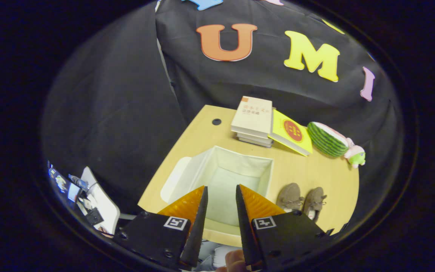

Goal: Open the storage box then place both shoes into the box .Put the left shoe in first, then the right shoe, with the right side of both shoes facing outward in a uniform manner.

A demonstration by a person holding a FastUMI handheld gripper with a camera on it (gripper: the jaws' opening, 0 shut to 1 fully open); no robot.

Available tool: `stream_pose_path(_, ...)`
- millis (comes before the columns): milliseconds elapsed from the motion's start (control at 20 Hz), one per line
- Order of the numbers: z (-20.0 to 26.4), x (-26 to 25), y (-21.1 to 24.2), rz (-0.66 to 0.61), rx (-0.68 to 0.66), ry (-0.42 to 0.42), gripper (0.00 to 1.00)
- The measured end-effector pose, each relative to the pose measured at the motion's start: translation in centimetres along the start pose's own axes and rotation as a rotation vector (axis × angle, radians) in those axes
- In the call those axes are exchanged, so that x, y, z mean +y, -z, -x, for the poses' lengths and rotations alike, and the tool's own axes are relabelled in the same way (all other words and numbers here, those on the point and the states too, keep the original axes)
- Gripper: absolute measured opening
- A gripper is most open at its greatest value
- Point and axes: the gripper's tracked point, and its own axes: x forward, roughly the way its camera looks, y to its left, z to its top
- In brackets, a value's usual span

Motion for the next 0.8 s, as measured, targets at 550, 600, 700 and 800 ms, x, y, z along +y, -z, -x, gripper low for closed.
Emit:
stream_pose_path(550, -4.9, -15.8, 12.5, -0.039, 0.169, 0.153, 0.90)
stream_pose_path(600, -5.3, -17.0, 13.4, -0.059, 0.184, 0.159, 0.90)
stream_pose_path(700, -6.0, -18.9, 14.7, -0.084, 0.209, 0.165, 0.91)
stream_pose_path(800, -7.3, -20.1, 16.1, -0.116, 0.241, 0.158, 0.91)
